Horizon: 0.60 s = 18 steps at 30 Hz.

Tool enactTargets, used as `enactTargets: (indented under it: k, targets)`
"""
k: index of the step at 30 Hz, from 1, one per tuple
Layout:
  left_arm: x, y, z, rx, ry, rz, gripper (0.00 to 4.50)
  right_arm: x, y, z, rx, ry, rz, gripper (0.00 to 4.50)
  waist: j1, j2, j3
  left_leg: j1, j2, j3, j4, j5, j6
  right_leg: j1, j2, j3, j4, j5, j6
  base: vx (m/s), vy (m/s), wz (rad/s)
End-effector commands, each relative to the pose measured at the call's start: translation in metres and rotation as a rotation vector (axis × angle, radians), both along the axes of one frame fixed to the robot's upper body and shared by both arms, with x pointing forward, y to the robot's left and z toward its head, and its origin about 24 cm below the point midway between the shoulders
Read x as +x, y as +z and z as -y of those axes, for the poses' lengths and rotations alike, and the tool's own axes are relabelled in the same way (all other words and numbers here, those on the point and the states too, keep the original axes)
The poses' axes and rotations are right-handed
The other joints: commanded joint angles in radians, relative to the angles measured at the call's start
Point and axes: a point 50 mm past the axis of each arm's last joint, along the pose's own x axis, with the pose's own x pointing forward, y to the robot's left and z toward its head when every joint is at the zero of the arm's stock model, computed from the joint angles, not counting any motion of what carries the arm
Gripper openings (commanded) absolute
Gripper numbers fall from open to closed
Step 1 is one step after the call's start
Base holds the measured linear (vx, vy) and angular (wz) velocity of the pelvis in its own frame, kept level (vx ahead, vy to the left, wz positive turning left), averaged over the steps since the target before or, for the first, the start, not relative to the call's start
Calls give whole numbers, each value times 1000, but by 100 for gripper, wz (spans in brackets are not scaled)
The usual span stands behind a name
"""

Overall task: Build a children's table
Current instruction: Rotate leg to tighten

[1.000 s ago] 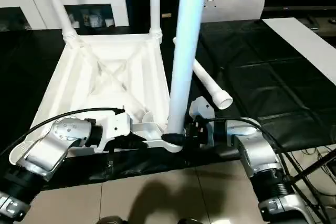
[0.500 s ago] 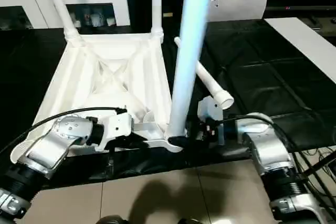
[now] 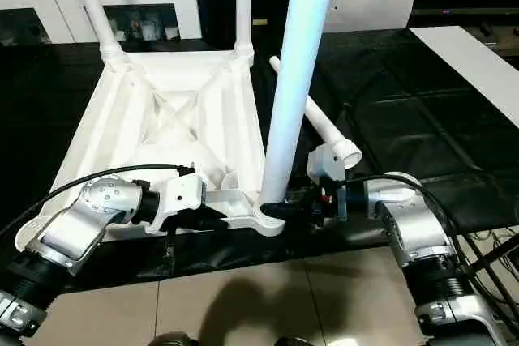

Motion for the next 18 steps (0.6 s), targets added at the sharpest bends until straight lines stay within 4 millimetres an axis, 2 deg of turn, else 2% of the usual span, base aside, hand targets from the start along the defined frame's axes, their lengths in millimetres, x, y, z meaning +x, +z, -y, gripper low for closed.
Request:
enactTargets:
  k: [1,5,6,11,13,14,16,17,18]
  targets:
    - [-1,6,4,23,-50,21,0,1,2,1,0,-7,2,205,-3,-1,-65,-4,83,-25,-84,-134,81,63,-94,82,-79,-378,-108,0,0,0]
    - [-1,7,4,18,-49,15,0,0,0,0,-1,0,-1,193,-3,1,-64,-4,83,-25,-84,-141,79,63,-94,81,-80,-384,-110,0,0,0]
    - [-2,7,4,10,-47,12,0,-1,-1,-1,1,1,-2,192,-3,5,-63,-3,83,-25,-85,-144,78,62,-94,81,-80,-385,-111,0,0,0]
    - [0,9,7,-17,-16,8,0,-2,-5,-9,38,-33,-12,191,-5,3,-62,-3,82,-25,-85,-149,75,63,-95,81,-82,-390,-111,0,0,0]
    - [1,9,8,-33,13,6,0,-3,-7,-14,49,-53,-15,191,-6,10,-58,-2,83,-26,-88,-174,67,62,-94,80,-87,-415,-104,0,0,0]
    - [1,10,9,-43,27,6,0,-2,-8,-17,52,-72,-19,191,-10,7,-57,-2,82,-27,-89,-188,61,61,-94,79,-90,-432,-97,0,0,0]
    - [5,14,19,-138,151,-13,0,8,-15,-35,60,-243,-75,191,-20,9,-52,-3,83,-29,-93,-203,42,61,-91,77,-91,-454,-93,0,0,0]
    - [5,15,19,-144,159,-16,0,9,-15,-36,59,-253,-79,191,-21,14,-49,-1,80,-29,-92,-217,35,59,-91,74,-95,-476,-88,0,0,0]
    - [6,16,23,-165,187,-20,0,12,-17,-39,61,-295,-94,191,-29,7,-49,-6,71,-31,-90,-237,24,66,-93,66,-102,-530,-60,0,0,0]
